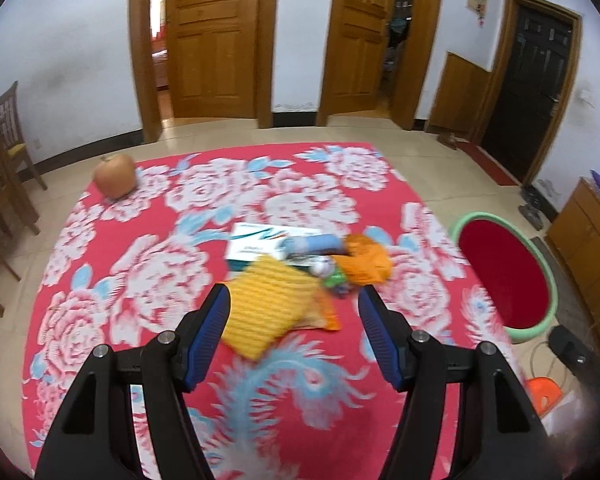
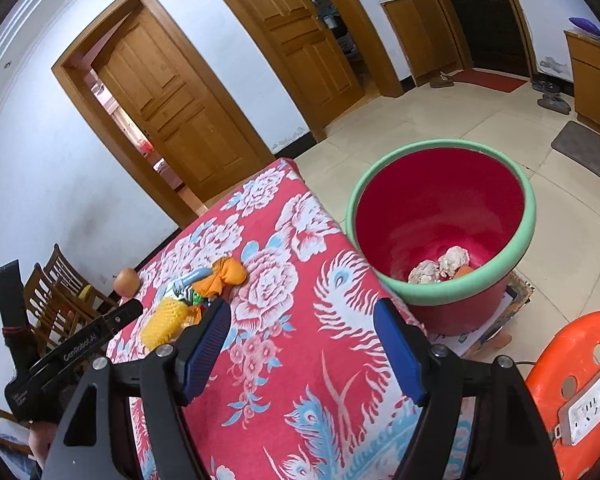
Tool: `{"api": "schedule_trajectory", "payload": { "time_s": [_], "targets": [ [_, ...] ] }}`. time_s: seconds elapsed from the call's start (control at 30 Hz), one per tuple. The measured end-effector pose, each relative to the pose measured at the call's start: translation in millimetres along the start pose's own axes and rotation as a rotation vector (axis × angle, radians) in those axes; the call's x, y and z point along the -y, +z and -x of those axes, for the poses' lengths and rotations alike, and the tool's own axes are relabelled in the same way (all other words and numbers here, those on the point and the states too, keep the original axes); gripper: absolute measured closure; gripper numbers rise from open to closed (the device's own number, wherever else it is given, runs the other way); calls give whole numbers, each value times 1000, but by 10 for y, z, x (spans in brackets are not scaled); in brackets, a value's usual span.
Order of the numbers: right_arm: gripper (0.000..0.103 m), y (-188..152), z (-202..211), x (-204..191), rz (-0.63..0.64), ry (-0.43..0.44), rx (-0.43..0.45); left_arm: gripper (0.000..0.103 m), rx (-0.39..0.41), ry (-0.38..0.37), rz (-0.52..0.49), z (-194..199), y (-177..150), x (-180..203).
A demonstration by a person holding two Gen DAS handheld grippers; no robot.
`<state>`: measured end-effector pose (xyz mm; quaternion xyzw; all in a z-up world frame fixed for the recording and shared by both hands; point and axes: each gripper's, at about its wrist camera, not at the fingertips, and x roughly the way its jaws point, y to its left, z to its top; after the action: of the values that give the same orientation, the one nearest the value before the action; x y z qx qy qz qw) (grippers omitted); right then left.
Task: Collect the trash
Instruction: 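Move both open grippers from the bucket back over the table, then grasp the yellow foam fruit net with the left gripper, then lift the foam net with the left gripper while the right reaches the orange cloth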
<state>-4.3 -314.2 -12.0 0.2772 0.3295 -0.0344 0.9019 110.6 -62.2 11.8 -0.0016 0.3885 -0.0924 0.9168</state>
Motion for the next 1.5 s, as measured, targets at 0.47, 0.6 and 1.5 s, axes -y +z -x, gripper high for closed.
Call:
{"api": "schedule_trajectory", "payload": {
  "time_s": [0.47,0.6,1.5],
  "targets": [
    [27,-28,-104,-216,48,-4,-34,41,-110,-1,18,-466,-115,-263],
    [27,-13,-123,-313,68,-1,-40,45,-126,-8,24,-538,-149,-273],
    [27,250,-662,-1199,208,7,-125,83,7,43,174,-54,93,-1209]
  ]
}}
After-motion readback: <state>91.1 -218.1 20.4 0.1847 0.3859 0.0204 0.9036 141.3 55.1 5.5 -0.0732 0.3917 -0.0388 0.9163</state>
